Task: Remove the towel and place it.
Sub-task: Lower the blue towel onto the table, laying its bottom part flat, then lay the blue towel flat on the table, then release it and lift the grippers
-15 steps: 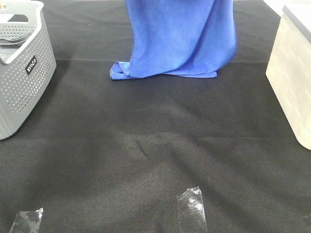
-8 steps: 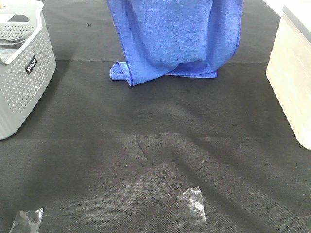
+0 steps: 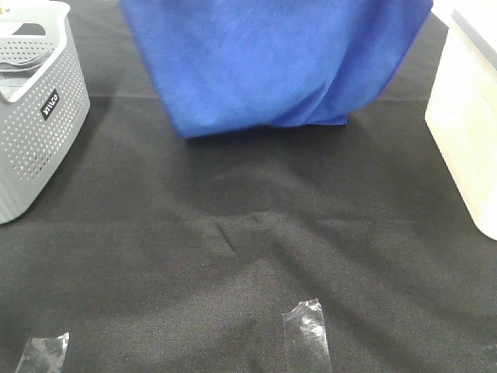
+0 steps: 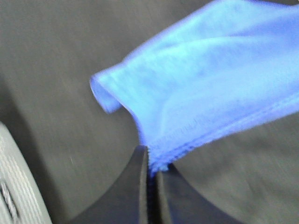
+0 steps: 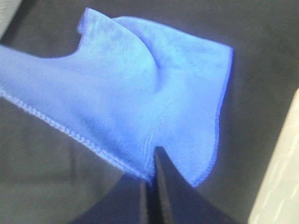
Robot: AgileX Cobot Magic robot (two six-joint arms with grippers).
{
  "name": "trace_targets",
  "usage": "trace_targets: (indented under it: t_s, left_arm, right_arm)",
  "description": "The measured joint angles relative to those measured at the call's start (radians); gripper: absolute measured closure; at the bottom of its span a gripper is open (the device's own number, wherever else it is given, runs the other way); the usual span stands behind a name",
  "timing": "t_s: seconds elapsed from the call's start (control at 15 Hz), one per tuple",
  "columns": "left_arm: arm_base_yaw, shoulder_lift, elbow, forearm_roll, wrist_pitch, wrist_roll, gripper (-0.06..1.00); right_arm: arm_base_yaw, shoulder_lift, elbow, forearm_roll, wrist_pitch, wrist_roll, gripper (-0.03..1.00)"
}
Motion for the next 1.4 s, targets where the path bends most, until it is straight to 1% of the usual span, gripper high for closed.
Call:
trace_targets:
  t_s: [0.2, 0.4, 0.53, 0.67, 0.73, 0.87, 1.07, 1.2, 1.4]
  left_arm:
    - [0.000, -0.187, 0.187, -0.066, 0.000, 0.003, 0.94]
    - [-0.004, -0.313, 0.326, -0.099, -0.003, 0.003, 0.94]
    - [-0.004, -0.370, 0.430, -0.170, -0.006, 0.007, 0.94]
    - [-0.004, -0.405, 0.524, -0.262, -0.004, 0.042, 0.94]
    - [-0.004, -0.412, 0.559, -0.287, -0.004, 0.050, 0.94]
    - [-0.004, -0.414, 0.613, -0.309, -0.006, 0.054, 0.94]
    - [-0.010, -0.418, 0.682, -0.321, -0.015, 0.056, 0.94]
    - [-0.035, -0.448, 0.742, -0.320, -0.018, 0.055, 0.94]
    - [-0.084, -0.563, 0.835, -0.328, -0.025, 0.015, 0.94]
  right_arm:
    - [0.001, -0.106, 0.134, 0.062, -0.001, 0.000, 0.94]
    - [0.004, -0.210, 0.284, 0.100, -0.005, 0.001, 0.94]
    - [0.005, -0.292, 0.386, 0.119, -0.005, 0.006, 0.94]
    - [0.005, -0.364, 0.465, 0.116, -0.004, 0.017, 0.94]
    - [0.005, -0.400, 0.499, 0.116, -0.004, 0.025, 0.94]
    - [0.005, -0.456, 0.552, 0.121, -0.004, 0.026, 0.94]
    - [0.005, -0.492, 0.604, 0.129, -0.006, 0.036, 0.94]
    - [0.005, -0.519, 0.624, 0.136, -0.006, 0.036, 0.94]
    - [0.005, -0.597, 0.691, 0.160, -0.006, 0.059, 0.94]
